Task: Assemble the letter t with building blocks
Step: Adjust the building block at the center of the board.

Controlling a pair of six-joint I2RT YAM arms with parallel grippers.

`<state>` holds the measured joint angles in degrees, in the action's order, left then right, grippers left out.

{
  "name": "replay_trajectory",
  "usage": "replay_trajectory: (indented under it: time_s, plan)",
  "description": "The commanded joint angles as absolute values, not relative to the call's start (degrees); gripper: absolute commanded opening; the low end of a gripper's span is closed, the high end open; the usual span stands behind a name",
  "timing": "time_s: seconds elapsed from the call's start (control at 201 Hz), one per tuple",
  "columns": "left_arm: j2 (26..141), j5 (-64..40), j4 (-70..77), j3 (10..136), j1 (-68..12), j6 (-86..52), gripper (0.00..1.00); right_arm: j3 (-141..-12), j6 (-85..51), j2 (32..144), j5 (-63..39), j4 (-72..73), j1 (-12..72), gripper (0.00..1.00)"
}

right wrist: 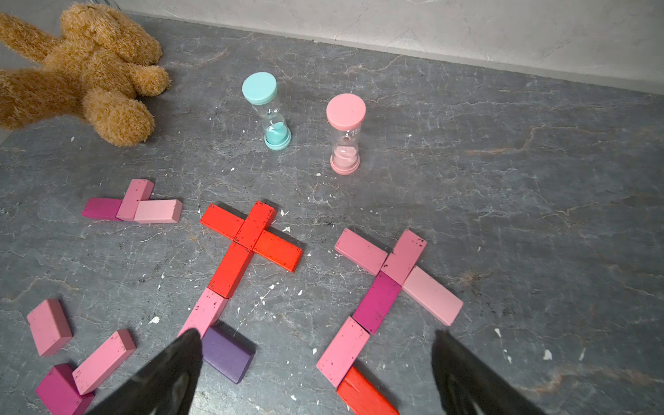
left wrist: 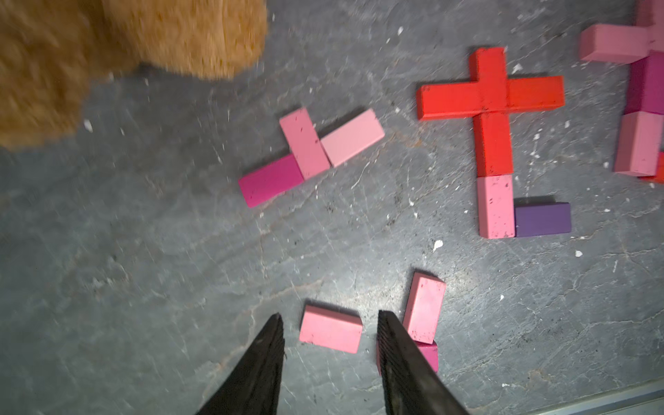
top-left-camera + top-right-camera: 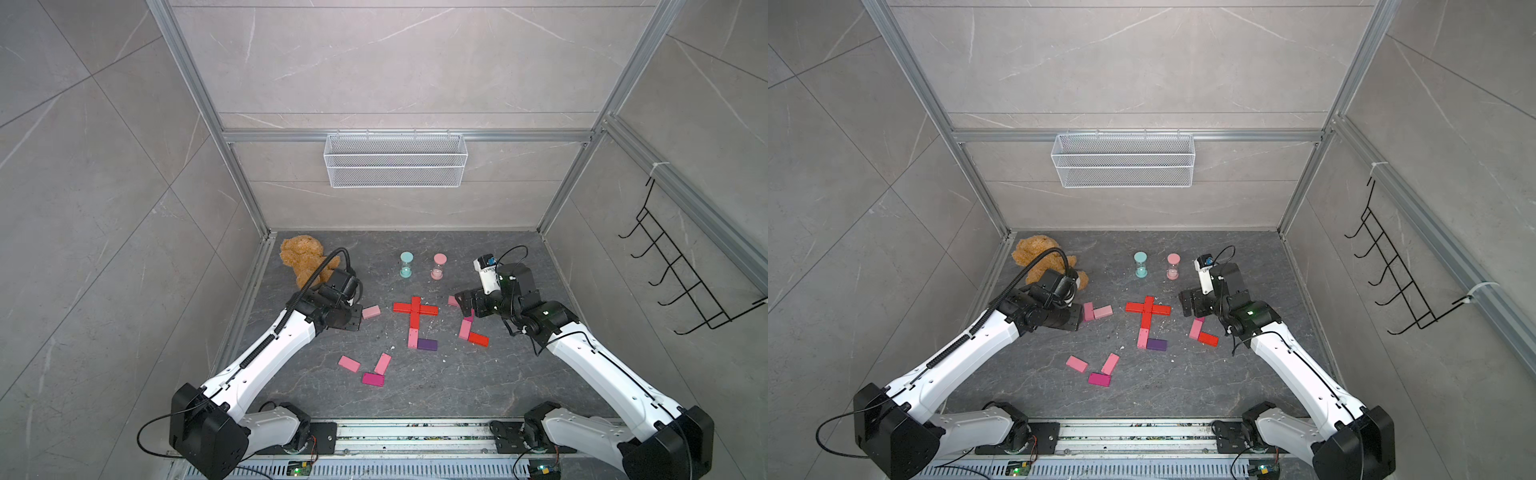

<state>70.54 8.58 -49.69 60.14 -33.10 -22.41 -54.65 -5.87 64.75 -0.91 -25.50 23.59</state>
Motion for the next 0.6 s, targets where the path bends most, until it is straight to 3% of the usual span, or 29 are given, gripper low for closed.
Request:
replay_trajectory:
  time_s: [0.0, 0.284, 0.597]
  plan:
    - [67.25, 9.95, -51.84, 56.95, -33.88, -37.81, 0.46, -56.30, -6.51, 65.19, -1.40, -25.22, 23.74, 1.00]
    - [65.06, 9.15, -50.10, 48.49, -37.17, -53.98, 0.46, -56.48, -6.53, 66.73, -1.93, -24.78, 23.61, 1.00]
    - [70.15, 9.69, -48.79, 49.79, -38.60, -53.46, 0.51, -56.16, -6.58, 66.81, -1.77, -24.85, 23.63, 1.00]
